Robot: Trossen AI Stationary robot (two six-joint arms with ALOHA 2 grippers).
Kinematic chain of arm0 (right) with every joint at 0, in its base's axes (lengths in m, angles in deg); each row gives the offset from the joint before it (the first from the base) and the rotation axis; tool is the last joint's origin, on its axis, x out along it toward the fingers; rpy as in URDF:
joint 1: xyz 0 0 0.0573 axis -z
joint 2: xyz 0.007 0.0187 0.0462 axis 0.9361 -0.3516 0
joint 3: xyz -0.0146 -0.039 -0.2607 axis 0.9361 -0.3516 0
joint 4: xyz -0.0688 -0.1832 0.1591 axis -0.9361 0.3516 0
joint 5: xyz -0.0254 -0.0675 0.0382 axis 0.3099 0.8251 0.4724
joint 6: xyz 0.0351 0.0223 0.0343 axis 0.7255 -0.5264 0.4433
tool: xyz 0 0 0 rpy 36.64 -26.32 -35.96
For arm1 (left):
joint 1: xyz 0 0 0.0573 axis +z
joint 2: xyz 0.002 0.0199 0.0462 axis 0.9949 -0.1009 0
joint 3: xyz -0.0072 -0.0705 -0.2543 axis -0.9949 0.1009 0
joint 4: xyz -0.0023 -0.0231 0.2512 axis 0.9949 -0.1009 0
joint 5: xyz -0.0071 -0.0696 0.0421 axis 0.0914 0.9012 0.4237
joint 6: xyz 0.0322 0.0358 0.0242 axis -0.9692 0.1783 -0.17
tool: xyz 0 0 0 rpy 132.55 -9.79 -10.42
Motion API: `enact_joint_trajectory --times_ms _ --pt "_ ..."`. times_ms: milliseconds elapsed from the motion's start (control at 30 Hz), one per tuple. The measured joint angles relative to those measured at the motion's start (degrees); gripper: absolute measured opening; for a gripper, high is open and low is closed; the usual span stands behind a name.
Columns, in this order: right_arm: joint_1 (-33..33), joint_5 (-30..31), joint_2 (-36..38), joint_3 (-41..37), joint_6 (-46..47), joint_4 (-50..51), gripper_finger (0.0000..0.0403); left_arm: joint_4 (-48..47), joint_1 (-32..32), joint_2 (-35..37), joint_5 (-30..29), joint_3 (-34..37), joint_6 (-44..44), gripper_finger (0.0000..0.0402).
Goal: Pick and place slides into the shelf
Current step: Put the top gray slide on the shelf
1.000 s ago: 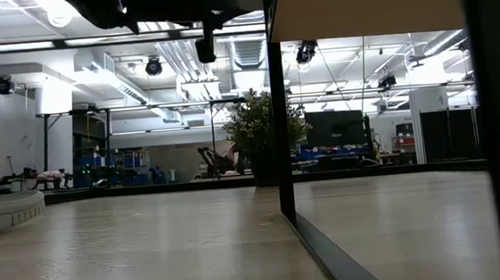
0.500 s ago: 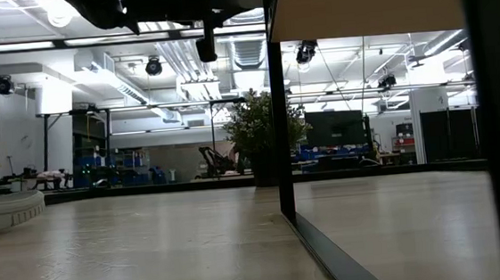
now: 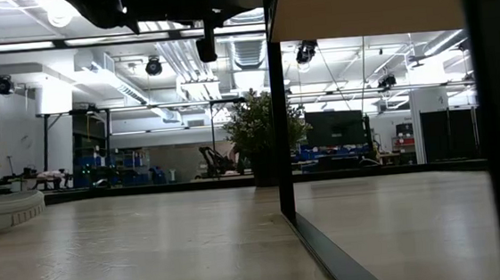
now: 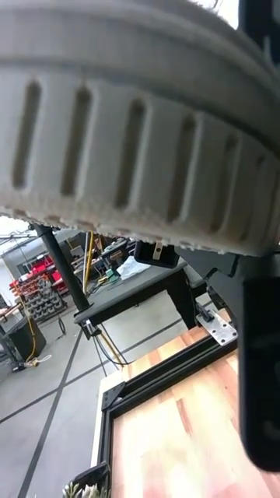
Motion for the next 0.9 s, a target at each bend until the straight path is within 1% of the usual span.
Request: enact_joint_trajectory --times_ms 100,233,300,433,533,767,833,900 --pt "0.06 -1.64 -0.11 0.00 0.22 -0.03 0.0039 -0.03 0.00 0.00 -0.05 0.00 0.02 0.0047" --pt "0.09 -2.15 -0.11 0.00 0.18 0.10 0.0029 -0.13 0.02 0.00 0.87 -0.11 0.03 0.0048" --pt "0.09 -2.27 -0.11 0.00 0.22 0.17 0.0029 -0.16 0.02 0.00 1.51 -0.35 0.01 0.0066" --pt "0.09 -3.25 -0.09 0.00 0.12 0.47 0.0029 -0.36 0.02 0.00 3.32 -0.17 0.01 0.0115" --pt "0.22 -4.96 -0.02 0.00 -0.06 1.51 0.0029 -0.39 0.09 0.00 6.27 -0.15 0.49 0.0139" --pt "0.69 -7.85 1.87 0.04 -1.55 8.08 0.0029 -0.61 0.00 -0.09 13.53 0.02 1.55 0.0176" --pt "0.96 -9.25 2.67 0.04 -1.81 9.27 0.0029 -0.20 0.02 -0.09 14.07 -0.01 1.56 0.0184" --pt "1.16 -9.40 3.38 0.04 -1.77 9.44 0.0029 0.02 -0.02 -0.09 14.05 -0.26 1.56 0.0188"
